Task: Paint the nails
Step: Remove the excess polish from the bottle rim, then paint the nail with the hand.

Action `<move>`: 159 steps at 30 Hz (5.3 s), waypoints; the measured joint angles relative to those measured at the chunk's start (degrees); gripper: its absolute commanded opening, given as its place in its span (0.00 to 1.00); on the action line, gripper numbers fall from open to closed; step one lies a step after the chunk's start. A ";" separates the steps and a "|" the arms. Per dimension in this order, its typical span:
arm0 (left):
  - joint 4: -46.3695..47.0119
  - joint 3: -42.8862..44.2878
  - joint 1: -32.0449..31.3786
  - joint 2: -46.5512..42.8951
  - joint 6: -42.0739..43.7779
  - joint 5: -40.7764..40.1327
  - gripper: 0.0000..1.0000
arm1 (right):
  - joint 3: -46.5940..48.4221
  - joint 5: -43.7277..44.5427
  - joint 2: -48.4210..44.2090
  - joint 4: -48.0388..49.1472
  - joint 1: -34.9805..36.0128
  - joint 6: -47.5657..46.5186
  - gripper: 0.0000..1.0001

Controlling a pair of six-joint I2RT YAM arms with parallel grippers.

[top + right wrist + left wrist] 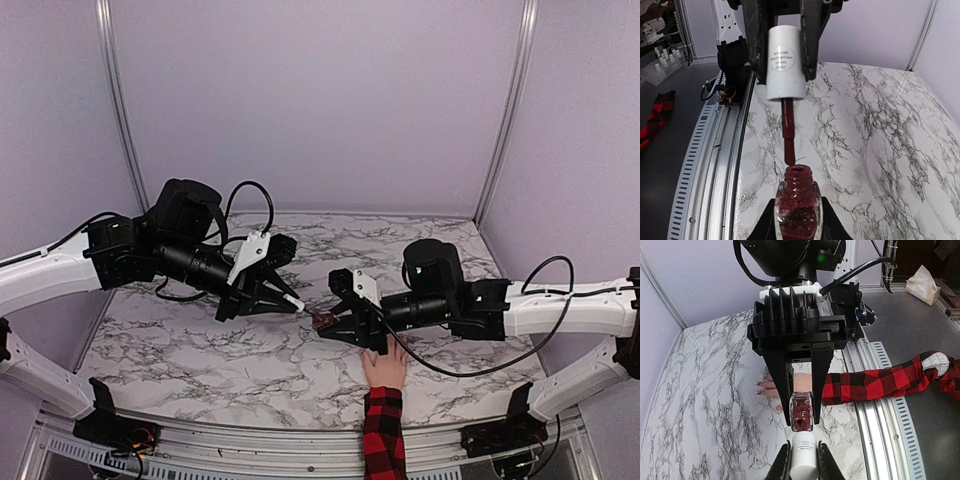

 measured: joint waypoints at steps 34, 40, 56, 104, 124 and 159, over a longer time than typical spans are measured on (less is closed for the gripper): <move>0.00 -0.52 0.22 -0.04 0.02 0.70 0.00 | -1.84 -0.46 -0.17 1.90 0.00 -0.13 0.00; 0.02 -0.52 0.22 -0.33 -0.02 2.56 0.00 | -1.81 -0.48 0.85 1.44 0.00 -0.13 0.00; 0.02 -0.52 0.22 -0.22 0.00 2.86 0.00 | -1.79 -3.23 -1.09 2.49 0.00 -0.15 0.00; 0.02 -0.52 0.26 0.13 0.00 3.61 0.00 | -1.77 -4.59 -1.01 2.97 0.00 -0.15 0.00; 0.04 -0.52 0.90 0.13 -0.20 1.05 0.00 | -4.26 -2.86 -5.27 4.74 -1.29 1.70 0.00; 39.08 -8.20 0.87 26.36 -18.38 -4.55 0.00 | -14.47 4.31 -11.52 7.26 -24.15 18.01 0.00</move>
